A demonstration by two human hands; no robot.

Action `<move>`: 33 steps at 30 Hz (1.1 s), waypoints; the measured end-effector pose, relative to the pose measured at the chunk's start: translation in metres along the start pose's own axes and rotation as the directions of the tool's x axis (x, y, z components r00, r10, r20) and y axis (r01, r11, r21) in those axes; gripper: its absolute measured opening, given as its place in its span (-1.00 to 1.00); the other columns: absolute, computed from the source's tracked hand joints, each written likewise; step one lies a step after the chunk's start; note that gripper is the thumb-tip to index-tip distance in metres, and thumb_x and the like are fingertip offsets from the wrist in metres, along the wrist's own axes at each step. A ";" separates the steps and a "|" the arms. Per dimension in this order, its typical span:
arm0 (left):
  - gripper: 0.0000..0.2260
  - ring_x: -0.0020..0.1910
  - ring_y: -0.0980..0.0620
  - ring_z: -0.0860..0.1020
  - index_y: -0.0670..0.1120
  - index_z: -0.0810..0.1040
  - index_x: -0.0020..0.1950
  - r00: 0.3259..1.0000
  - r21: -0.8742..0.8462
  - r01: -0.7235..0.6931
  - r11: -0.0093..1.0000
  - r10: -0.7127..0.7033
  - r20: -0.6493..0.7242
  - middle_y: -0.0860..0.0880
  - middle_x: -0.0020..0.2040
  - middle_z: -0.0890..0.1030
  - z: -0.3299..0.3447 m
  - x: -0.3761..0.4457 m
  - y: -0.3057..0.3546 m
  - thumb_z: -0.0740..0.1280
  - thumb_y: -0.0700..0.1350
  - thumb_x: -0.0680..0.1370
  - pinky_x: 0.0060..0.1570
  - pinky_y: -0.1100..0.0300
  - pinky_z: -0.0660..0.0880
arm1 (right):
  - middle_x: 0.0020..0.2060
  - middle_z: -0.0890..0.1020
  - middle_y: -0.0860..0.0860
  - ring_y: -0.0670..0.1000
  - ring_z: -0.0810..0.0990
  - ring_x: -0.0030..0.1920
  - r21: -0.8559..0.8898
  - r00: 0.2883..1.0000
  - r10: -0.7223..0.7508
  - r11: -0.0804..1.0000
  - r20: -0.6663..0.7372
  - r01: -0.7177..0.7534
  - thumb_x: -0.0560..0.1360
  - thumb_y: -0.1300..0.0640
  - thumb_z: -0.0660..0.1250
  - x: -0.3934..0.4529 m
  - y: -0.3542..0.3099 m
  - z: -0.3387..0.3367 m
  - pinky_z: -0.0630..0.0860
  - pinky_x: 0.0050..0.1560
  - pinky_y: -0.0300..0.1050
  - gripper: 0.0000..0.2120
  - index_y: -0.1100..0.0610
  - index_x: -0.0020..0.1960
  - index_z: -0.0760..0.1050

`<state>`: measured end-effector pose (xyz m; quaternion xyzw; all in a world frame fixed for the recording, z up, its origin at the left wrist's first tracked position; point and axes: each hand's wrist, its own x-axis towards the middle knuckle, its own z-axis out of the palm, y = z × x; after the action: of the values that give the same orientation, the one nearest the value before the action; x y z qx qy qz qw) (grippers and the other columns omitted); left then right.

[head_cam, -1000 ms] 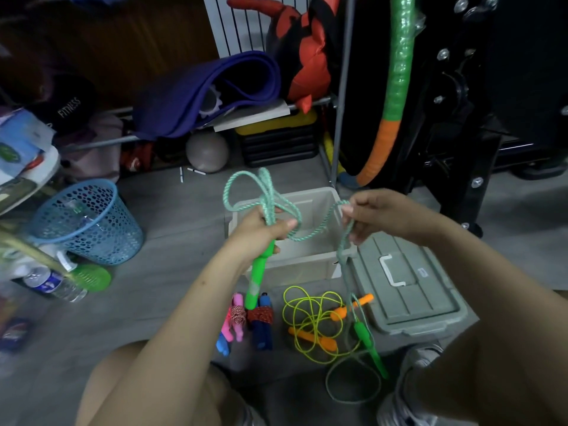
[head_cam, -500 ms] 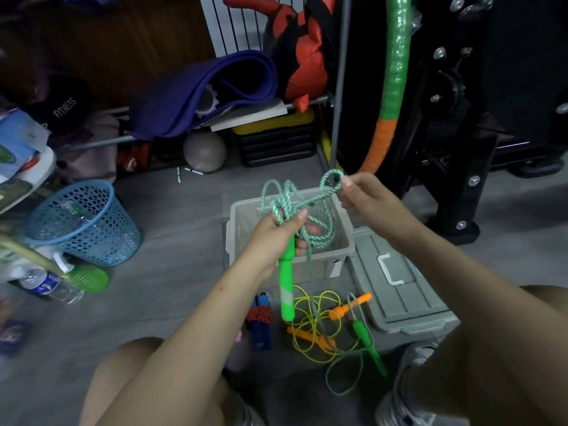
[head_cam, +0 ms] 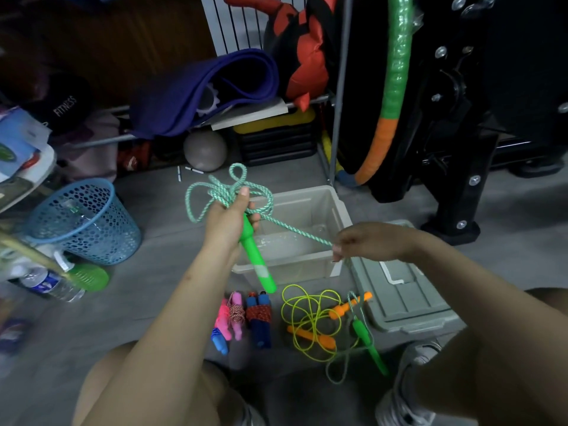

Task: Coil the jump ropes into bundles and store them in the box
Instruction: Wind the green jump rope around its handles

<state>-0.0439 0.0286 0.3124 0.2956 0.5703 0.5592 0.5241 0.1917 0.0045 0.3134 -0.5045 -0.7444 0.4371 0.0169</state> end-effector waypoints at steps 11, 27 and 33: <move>-0.68 -0.41 0.21 0.48 -0.16 0.44 -0.05 0.902 0.506 -0.200 0.839 -0.045 0.430 0.02 -0.28 0.52 0.016 -0.023 -0.027 0.54 -0.20 0.34 -0.45 0.29 0.45 | -0.27 0.57 0.06 -0.03 0.58 -0.34 0.675 0.882 -0.154 0.589 -0.446 0.444 0.53 0.19 0.20 0.001 -0.016 -0.013 0.56 -0.27 -0.19 -0.87 0.24 -0.12 0.45; -0.90 -0.55 0.16 0.37 -0.11 0.50 -0.14 0.928 0.030 0.118 0.993 -0.121 0.353 0.08 -0.34 0.58 0.023 -0.030 -0.017 0.33 -0.12 0.55 -0.55 0.31 0.38 | -0.06 0.67 0.05 -0.03 0.64 -0.06 0.410 0.964 0.145 0.911 -0.223 -0.042 0.57 -0.24 -0.07 0.007 -0.023 0.020 0.55 -0.03 -0.13 -0.41 0.15 0.02 0.58; -0.85 -0.59 0.20 0.38 -0.08 0.45 -0.18 0.925 -0.151 0.300 0.942 -0.249 0.287 0.10 -0.49 0.49 0.014 -0.016 -0.009 0.29 -0.08 0.58 -0.58 0.38 0.36 | -0.10 0.63 0.09 -0.03 0.55 -0.07 0.437 0.999 -0.048 0.898 -0.018 0.051 0.63 -0.07 -0.01 0.008 -0.021 0.037 0.44 0.07 -0.19 -0.60 0.10 -0.05 0.53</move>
<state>-0.0245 0.0169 0.3110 0.2321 0.4747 0.4881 0.6946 0.1548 -0.0151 0.3012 -0.4704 -0.6400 0.5904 0.1433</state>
